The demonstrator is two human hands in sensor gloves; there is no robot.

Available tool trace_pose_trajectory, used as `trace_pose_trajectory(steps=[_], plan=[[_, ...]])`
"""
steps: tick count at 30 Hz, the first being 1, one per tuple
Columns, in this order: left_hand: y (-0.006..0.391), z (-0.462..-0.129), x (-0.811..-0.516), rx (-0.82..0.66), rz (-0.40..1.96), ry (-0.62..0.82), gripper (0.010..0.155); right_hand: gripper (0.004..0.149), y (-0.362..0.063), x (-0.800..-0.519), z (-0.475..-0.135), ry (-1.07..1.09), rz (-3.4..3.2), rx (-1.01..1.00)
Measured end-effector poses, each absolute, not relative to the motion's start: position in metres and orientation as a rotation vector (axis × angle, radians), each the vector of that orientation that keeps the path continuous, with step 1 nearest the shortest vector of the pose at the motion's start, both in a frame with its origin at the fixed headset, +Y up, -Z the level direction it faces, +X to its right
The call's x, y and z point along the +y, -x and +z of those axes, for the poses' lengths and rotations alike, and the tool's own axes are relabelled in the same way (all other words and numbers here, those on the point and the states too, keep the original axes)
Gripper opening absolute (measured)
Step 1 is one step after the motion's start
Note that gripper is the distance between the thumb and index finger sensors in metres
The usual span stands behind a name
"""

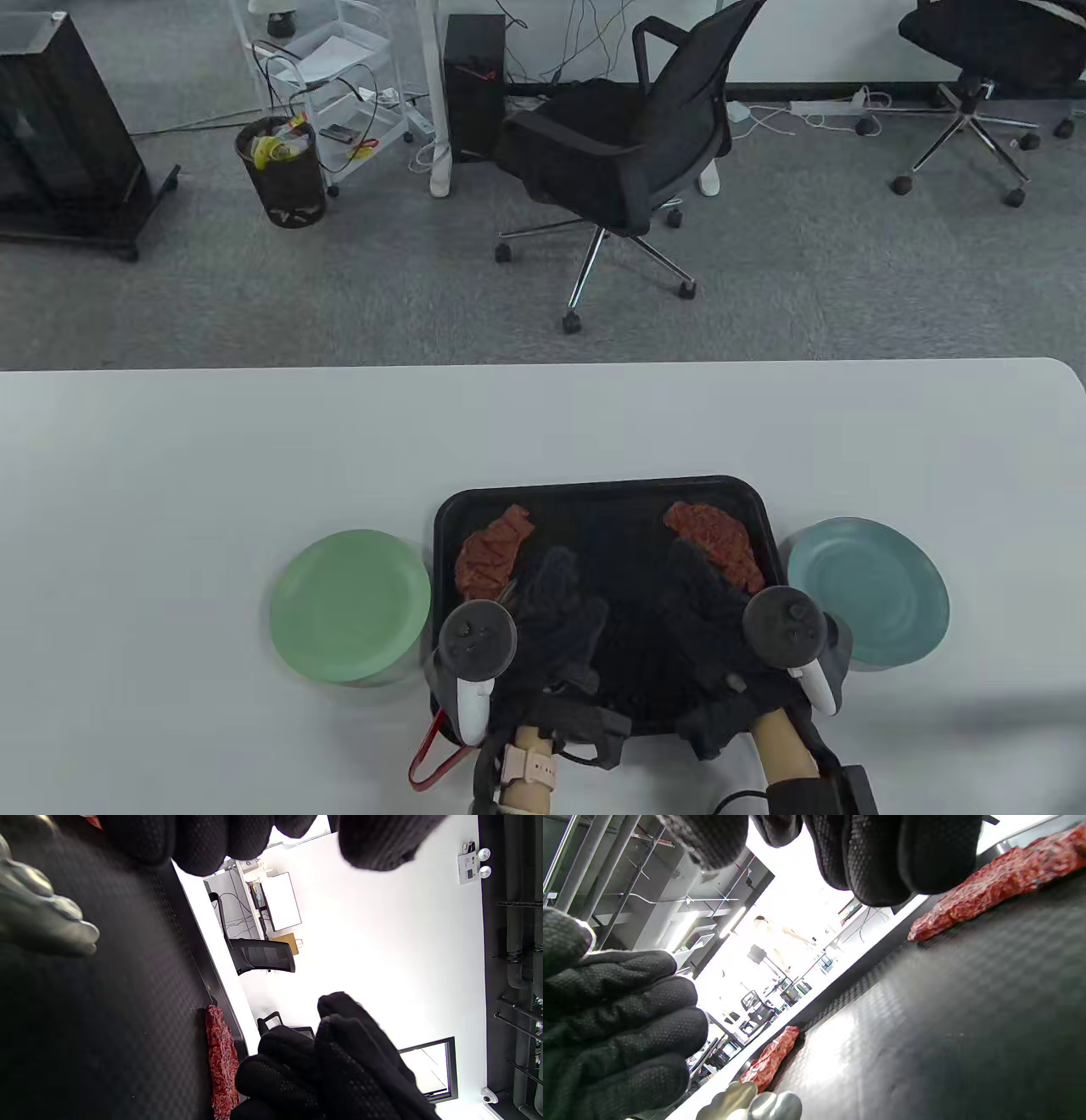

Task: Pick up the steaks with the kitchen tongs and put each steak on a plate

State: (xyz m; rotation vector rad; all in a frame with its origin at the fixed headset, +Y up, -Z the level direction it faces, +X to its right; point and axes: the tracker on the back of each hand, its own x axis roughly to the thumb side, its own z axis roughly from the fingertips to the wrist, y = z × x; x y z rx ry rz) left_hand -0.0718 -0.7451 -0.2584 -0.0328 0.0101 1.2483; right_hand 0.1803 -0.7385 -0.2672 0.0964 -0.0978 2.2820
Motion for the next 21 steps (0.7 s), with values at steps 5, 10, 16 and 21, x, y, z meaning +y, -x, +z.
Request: trace_pose_trajectory(steps=[5,10,16,21], plan=[[0.0708,-0.2587,-0.7460,0.008,1.234,0.040,0.077,0.065,-0.1811,-0.7414,-0.2679,-0.095,2.289,-0.094],[0.0710,-0.2588,-0.7462,0.005,1.238,0.042,0.077,0.065,-0.1830,-0.7444,-0.2697,-0.087,2.280,-0.088],[0.0705,-0.2577,-0.7461,-0.002,1.230,0.042,0.077,0.066,-0.1860,-0.7462,-0.2697,-0.080,2.285,-0.091],[0.0721,-0.2556,-0.7455,-0.003,1.225,0.039,0.077,0.065,-0.1870,-0.7483,-0.2683,-0.087,2.292,-0.087]])
